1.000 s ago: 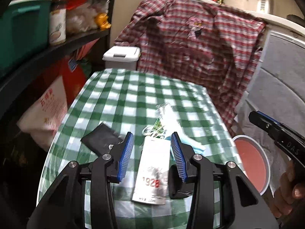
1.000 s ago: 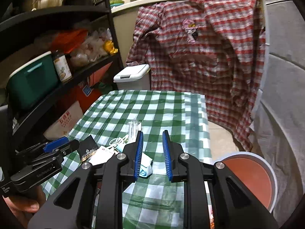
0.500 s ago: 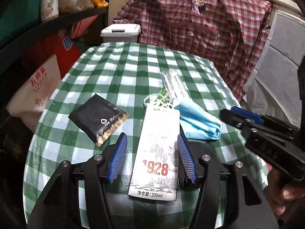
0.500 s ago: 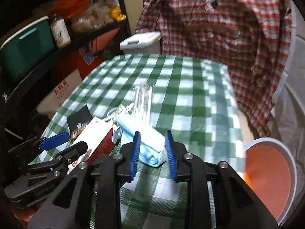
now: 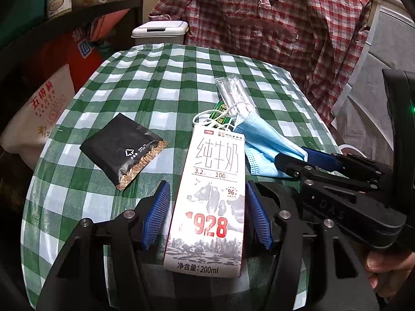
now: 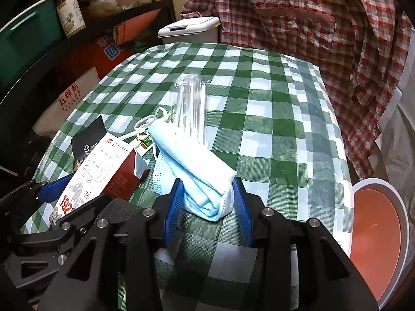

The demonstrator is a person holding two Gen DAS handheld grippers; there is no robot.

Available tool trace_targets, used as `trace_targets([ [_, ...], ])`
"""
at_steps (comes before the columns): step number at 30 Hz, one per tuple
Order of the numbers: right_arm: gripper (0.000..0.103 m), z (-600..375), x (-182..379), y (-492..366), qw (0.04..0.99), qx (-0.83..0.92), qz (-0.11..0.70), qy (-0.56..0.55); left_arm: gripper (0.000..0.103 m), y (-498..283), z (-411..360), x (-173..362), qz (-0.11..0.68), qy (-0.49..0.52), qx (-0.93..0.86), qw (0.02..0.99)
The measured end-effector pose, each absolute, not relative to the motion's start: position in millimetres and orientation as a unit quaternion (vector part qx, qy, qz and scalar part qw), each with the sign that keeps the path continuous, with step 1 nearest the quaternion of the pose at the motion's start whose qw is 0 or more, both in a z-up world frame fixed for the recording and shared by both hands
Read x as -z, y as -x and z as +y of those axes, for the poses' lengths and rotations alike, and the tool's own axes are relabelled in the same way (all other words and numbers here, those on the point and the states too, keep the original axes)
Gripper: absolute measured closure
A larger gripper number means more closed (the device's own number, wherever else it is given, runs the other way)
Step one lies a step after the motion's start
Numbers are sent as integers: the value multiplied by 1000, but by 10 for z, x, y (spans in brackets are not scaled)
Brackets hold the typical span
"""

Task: Collect trash
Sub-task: 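Grasp the white milk carton with the left tool while the right tool grasps the blue face mask, then carry the milk carton and face mask over the pink bin with both tools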

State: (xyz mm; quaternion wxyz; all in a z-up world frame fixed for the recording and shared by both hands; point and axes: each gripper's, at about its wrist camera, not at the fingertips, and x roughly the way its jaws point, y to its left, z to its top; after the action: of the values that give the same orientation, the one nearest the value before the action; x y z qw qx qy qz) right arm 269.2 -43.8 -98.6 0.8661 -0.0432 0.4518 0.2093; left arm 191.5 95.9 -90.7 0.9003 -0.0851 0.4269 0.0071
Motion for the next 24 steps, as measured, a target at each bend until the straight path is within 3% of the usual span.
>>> trace_targets([
  [2,67,-426,982,-2692,866,-211,451,46,53,-1923,974,902,427,90,-6,900],
  [8,82,-433,886,-2659,868,-219,442,50,53,-1929,1001,832,419,94,-13,903],
  [24,83,-666,294,-2325,898,-223,379,34,54,-1821,1039,363,364,103,-20,925],
])
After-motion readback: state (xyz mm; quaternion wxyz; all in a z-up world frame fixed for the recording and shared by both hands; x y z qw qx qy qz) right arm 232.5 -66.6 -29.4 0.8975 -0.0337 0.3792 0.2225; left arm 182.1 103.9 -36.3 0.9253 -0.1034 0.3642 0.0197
